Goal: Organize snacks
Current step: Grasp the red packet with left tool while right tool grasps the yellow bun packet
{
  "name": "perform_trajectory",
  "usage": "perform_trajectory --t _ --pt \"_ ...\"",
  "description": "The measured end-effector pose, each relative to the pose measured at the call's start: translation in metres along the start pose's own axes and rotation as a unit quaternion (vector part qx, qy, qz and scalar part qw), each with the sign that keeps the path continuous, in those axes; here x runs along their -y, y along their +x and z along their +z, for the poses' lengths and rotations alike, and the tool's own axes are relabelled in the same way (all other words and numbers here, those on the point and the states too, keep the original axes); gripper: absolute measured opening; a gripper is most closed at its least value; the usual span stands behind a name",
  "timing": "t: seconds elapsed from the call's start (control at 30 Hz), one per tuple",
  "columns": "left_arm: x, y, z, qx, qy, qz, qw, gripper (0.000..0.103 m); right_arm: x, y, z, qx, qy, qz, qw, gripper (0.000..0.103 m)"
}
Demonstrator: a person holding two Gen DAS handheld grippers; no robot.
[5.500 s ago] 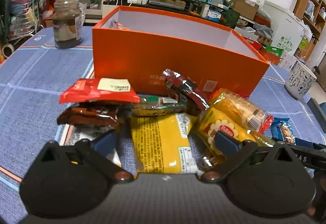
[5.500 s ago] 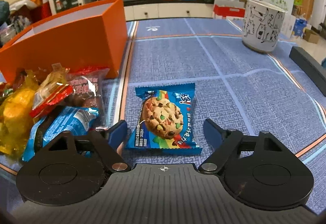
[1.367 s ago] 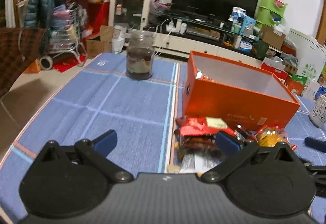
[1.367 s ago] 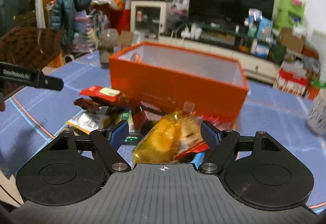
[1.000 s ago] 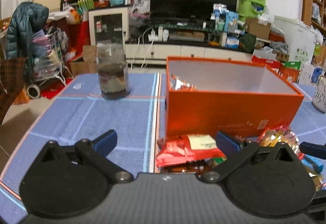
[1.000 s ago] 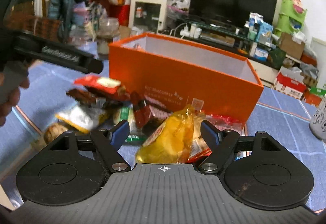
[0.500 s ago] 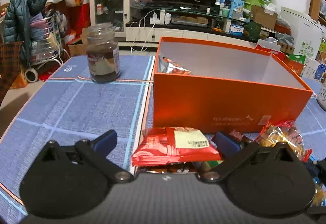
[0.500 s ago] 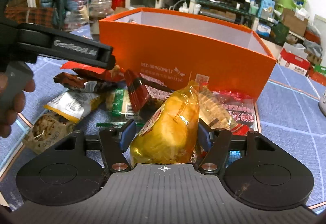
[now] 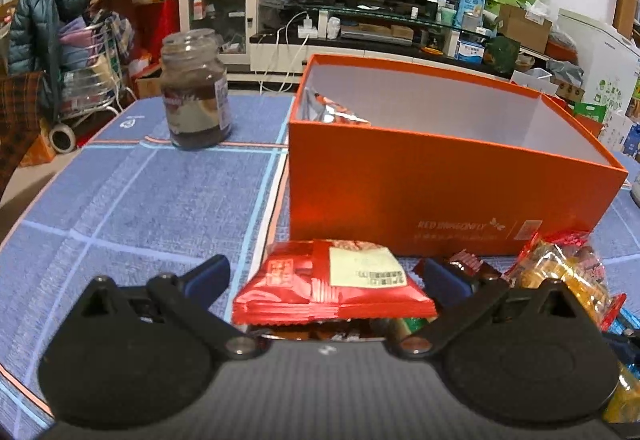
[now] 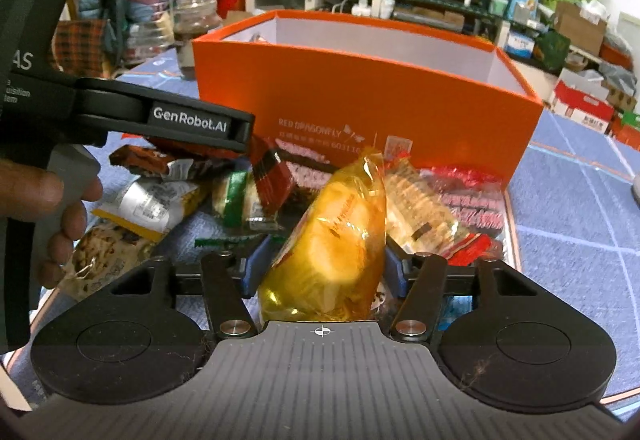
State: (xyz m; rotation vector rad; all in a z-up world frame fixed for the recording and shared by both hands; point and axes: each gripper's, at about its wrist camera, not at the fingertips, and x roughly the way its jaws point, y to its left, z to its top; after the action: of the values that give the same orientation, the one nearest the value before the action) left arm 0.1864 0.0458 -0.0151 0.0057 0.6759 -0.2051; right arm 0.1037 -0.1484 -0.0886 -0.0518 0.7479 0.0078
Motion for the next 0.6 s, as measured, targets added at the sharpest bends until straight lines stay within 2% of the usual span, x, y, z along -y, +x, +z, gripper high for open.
perform_trajectory --t 0.03,0.1,0.23,0.4,0.6 --pt "-0.001 0.0 -0.001 -0.002 0.0 0.0 1.0 0.096 0.001 0.001 0.0 -0.003 0.002 0.003 1.0 0.044" --pt "-0.004 0.0 0.0 -0.006 -0.003 -0.004 1.0 0.092 0.001 0.001 -0.001 -0.004 0.004 0.005 1.0 0.043" --pt "-0.005 -0.001 0.001 -0.01 -0.011 -0.008 0.9999 0.091 0.002 0.001 0.0 -0.005 0.006 0.008 1.0 0.039" --pt "-0.004 -0.008 0.002 -0.005 -0.008 -0.008 0.9999 0.089 0.006 -0.001 0.003 -0.005 0.013 0.015 1.0 0.029" --pt "-0.009 -0.018 0.0 0.001 -0.002 -0.009 1.0 0.089 0.013 -0.003 0.004 -0.004 0.021 0.025 0.999 0.026"
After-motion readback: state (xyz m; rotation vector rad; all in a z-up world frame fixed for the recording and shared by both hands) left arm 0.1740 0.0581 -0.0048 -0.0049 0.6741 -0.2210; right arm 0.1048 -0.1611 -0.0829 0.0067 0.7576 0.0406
